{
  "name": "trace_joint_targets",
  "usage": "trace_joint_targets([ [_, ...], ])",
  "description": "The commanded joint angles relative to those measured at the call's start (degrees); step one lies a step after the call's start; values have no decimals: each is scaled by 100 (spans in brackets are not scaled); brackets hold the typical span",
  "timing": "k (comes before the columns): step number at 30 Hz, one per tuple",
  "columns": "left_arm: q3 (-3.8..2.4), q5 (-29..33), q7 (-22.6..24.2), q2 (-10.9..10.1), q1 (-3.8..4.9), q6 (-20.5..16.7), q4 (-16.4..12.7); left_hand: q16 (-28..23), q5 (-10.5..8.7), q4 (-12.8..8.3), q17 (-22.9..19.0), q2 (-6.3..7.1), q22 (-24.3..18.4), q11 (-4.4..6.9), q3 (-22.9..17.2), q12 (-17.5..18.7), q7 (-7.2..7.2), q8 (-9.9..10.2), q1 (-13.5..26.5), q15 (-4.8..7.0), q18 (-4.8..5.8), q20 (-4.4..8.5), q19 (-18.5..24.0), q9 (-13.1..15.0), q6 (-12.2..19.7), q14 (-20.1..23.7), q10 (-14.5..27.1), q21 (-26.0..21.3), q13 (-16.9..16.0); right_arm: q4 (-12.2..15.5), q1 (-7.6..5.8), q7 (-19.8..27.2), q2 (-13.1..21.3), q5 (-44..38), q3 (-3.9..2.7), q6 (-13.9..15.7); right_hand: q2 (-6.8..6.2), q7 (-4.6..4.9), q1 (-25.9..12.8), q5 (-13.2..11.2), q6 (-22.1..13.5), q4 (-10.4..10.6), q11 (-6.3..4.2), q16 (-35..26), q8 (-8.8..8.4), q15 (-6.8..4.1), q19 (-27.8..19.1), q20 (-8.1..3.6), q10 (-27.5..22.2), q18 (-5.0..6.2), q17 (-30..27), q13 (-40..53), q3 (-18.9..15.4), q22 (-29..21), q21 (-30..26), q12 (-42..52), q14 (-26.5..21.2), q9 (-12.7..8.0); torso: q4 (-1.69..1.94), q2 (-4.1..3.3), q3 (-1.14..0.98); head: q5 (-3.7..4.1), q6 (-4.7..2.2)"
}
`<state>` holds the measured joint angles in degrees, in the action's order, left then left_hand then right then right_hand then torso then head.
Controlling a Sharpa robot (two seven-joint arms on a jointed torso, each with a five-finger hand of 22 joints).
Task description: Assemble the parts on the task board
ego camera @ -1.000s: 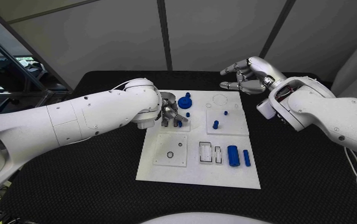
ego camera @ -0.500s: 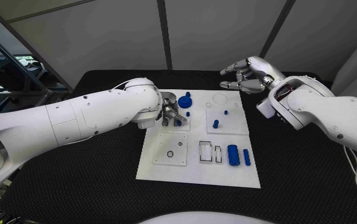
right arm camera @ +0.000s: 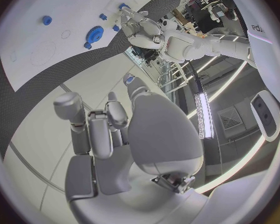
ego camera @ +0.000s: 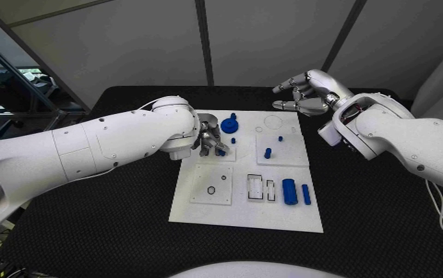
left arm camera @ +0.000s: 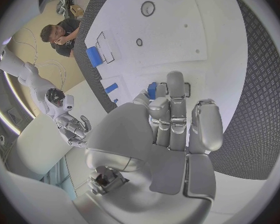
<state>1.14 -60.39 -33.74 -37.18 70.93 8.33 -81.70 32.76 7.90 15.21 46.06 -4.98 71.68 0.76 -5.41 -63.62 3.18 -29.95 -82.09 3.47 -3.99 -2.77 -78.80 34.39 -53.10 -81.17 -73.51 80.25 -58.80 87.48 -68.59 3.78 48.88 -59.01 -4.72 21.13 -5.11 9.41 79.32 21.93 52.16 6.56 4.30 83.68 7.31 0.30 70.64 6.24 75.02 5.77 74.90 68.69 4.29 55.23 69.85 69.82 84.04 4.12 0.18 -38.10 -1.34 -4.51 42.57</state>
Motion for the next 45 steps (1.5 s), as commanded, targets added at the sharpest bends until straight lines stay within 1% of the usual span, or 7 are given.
trace_joint_targets([
  [1, 0, 77, 43, -55, 1, -229, -60, -40, 17, -539, 36, 369, 36, -3, -1349, 31, 7, -16, 204, 26, -2, 5, 0, 72, 21, -28, -37, -26, 3, -10, -11, -1, -10, -12, -4, -65, 21, -12, -1, 39, -14, 18, -14, -19, 26, -47, -20, -19, -31, 107, 398, -4, -32, -4, -22, -32, 322, -8, 5, 2, 0, 3, -6],
  [2, 0, 79, 58, -79, 1, -289, -83, -67, -34, -470, 68, 719, 61, -61, -2163, 21, 69, -83, 596, 27, -9, 20, -7, 182, 6, -39, -75, -24, -4, -14, -11, -2, -11, -12, -4, -69, 21, -12, -1, 39, -14, 18, -14, -19, 26, -47, -20, -19, -31, 107, 398, -4, -32, -4, -22, -32, 322, -8, 6, 3, -1, 3, -11],
  [5, 0, 84, 99, -156, -1, -492, -159, -92, -28, -677, 108, 959, 106, -19, -2970, -11, -9, -169, 922, 13, 14, -22, -28, 329, 42, -59, -119, -15, -30, -27, -11, -3, -13, -12, -4, -76, 21, -12, -7, 42, -16, 23, -13, -23, 26, -47, -22, -19, -30, 108, 393, -3, -35, -9, -26, -30, 321, -9, 12, 7, -5, 7, -5],
  [8, 0, 82, 132, -238, -3, -723, -249, -103, -25, -841, 130, 1058, 150, -4, -3303, -55, -2, -234, 1078, 28, 12, -6, -53, 414, 36, -68, -157, 1, -74, -42, -11, -4, -10, -12, -4, -77, 20, -11, -17, 45, -18, 31, -12, -23, 26, -46, -20, -19, -30, 107, 395, -5, -40, -8, -27, -30, 322, -9, 20, 11, -6, 14, 3],
  [11, 1, 25, 163, -340, -11, -998, -366, -114, -31, -919, 147, 1060, 170, 9, -3534, -107, -8, -309, 1275, 28, 14, -2, -62, 497, 39, -76, -195, 5, -117, -61, -11, -6, -6, -12, -4, -77, 21, -13, -91, -129, -26, 96, -11, -28, 32, -44, -7, -18, -21, 106, 399, -10, -92, -12, -40, -17, 327, -11, 13, 8, -7, -4, -2],
  [26, 5, -379, 36, -450, -195, -1471, -574, -144, -38, -1208, 186, 1145, 257, 34, -4011, -112, -18, -481, 1640, 40, 27, 16, -112, 675, 85, -89, -196, 38, -84, -92, -11, -11, 2, -12, -3, -87, 23, -13, -92, -140, -27, 99, -11, -30, 32, -45, -6, -18, -22, 106, 397, -13, -95, -14, -43, -18, 327, -11, 25, 4, -15, -46, 37],
  [45, 7, -857, -119, -352, -324, -1298, -531, -162, -45, -1350, 208, 1147, 285, 36, -4240, -70, -25, -645, 1834, 49, 30, 22, -124, 788, 168, -96, -156, 42, 16, -92, -10, -24, 8, -19, -3, -86, 26, -13, -92, -140, -27, 102, -11, -33, 33, -45, -9, -18, -25, 107, 393, -18, -97, -20, -48, -22, 326, -11, 15, -1, -4, -50, 85],
])
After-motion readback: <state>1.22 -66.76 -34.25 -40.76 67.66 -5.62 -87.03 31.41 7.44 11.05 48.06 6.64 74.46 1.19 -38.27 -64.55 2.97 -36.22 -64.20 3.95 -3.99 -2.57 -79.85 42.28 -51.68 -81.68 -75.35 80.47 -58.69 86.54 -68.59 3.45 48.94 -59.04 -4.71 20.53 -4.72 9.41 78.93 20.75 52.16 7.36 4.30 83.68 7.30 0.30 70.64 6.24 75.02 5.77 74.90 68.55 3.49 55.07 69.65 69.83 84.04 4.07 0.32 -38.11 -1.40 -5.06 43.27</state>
